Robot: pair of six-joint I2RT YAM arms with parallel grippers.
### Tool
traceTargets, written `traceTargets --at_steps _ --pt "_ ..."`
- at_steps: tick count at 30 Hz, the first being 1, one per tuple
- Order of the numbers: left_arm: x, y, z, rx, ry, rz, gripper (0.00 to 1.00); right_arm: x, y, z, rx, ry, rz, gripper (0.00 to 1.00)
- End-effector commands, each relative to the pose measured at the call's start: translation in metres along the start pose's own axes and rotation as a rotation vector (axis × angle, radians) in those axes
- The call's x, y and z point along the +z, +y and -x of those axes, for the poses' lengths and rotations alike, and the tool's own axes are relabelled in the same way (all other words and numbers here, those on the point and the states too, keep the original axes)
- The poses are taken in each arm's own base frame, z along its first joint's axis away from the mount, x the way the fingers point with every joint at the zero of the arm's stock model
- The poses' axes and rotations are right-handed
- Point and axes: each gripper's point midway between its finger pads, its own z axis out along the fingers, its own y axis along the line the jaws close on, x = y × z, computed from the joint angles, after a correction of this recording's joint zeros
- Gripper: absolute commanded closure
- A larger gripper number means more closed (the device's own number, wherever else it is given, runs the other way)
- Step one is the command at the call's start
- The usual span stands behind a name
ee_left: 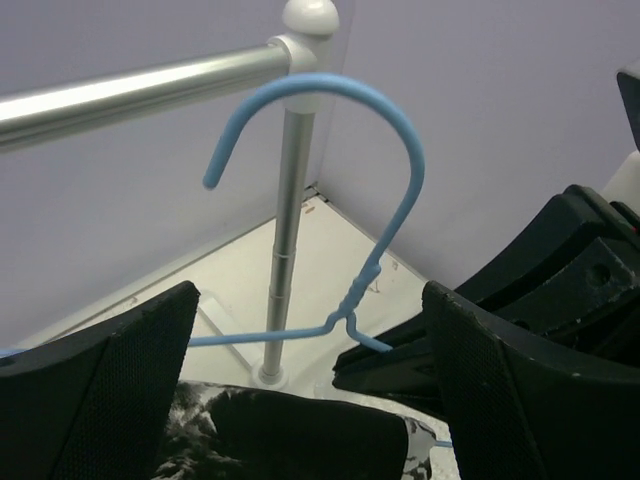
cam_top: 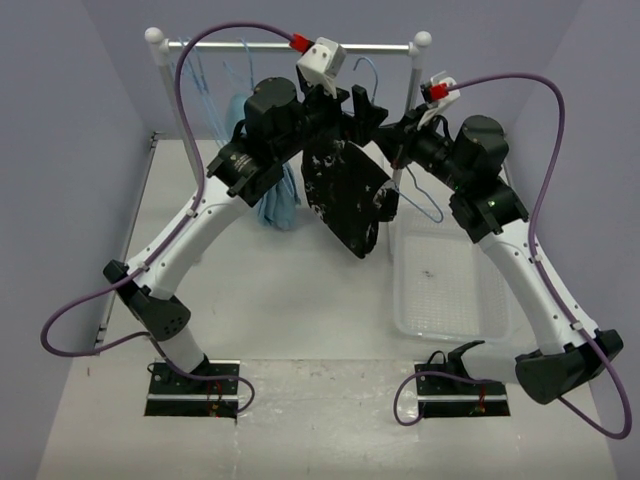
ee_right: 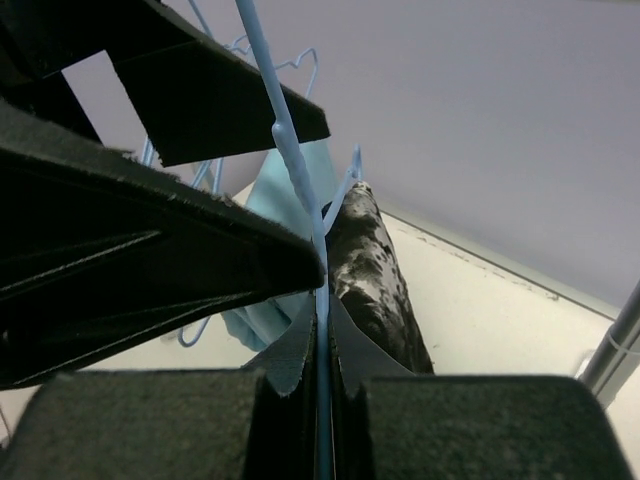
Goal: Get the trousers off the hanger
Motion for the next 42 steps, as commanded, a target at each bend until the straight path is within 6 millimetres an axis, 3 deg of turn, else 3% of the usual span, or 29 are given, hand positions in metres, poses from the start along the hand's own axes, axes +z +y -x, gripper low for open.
traceTargets --at_steps 1,8,10,11,14,15,16,22,23,27,28,29,31,33,37,42 --pt "0.004 -0.003 0.030 0.034 -0.103 0.000 0.07 -0.011 0.035 0.071 -0.077 -0.219 0.113 1.00" --pt "0.017 -0.001 0.011 0.037 -0.070 -0.001 0.24 -0.012 0.038 0.071 -0.075 -0.217 0.115 1.00" --pt "0.018 -0.001 0.007 0.038 -0.060 -0.003 0.37 -0.013 0.037 0.072 -0.074 -0.217 0.109 1.00" --pt "0.017 -0.003 0.006 0.044 -0.059 -0.008 0.51 -0.013 0.037 0.072 -0.073 -0.216 0.107 1.00" --pt "0.016 -0.011 0.004 0.060 -0.057 -0.056 0.69 -0.012 0.038 0.068 -0.067 -0.201 0.117 1.00" --pt "0.016 -0.012 0.003 0.058 -0.056 -0.060 0.95 -0.011 0.038 0.066 -0.065 -0.195 0.118 1.00" --pt "0.016 -0.012 0.002 0.058 -0.056 -0.062 1.00 -0.011 0.038 0.064 -0.063 -0.188 0.116 1.00" --pt "0.012 -0.013 -0.006 0.115 -0.052 -0.084 1.00 -0.014 0.033 0.048 -0.019 -0.121 0.090 1.00" --pt "0.007 -0.015 0.001 0.133 -0.073 -0.093 1.00 -0.016 0.035 0.046 -0.010 -0.110 0.091 0.91" --pt "-0.005 -0.021 -0.009 0.230 -0.081 -0.154 1.00 -0.029 0.049 0.033 0.030 -0.046 0.153 0.50" --pt "-0.014 -0.031 -0.002 0.253 -0.101 -0.204 1.00 -0.036 0.053 0.030 0.038 -0.028 0.162 0.32" --pt "-0.017 -0.031 -0.010 0.258 -0.092 -0.214 1.00 -0.039 0.055 0.027 0.048 -0.015 0.169 0.24" --pt "-0.028 -0.036 0.003 0.325 -0.145 -0.242 1.00 -0.052 0.060 0.022 0.068 0.010 0.170 0.09" --pt "-0.033 -0.036 0.003 0.338 -0.156 -0.240 1.00 -0.061 0.059 0.012 0.088 0.038 0.150 0.07" --pt "-0.043 -0.039 0.010 0.331 -0.162 -0.250 1.00 -0.080 0.052 0.013 0.106 0.002 0.073 0.01" --pt "-0.045 -0.040 0.019 0.346 -0.179 -0.242 1.00 -0.106 0.040 0.008 0.116 -0.017 -0.033 0.01"
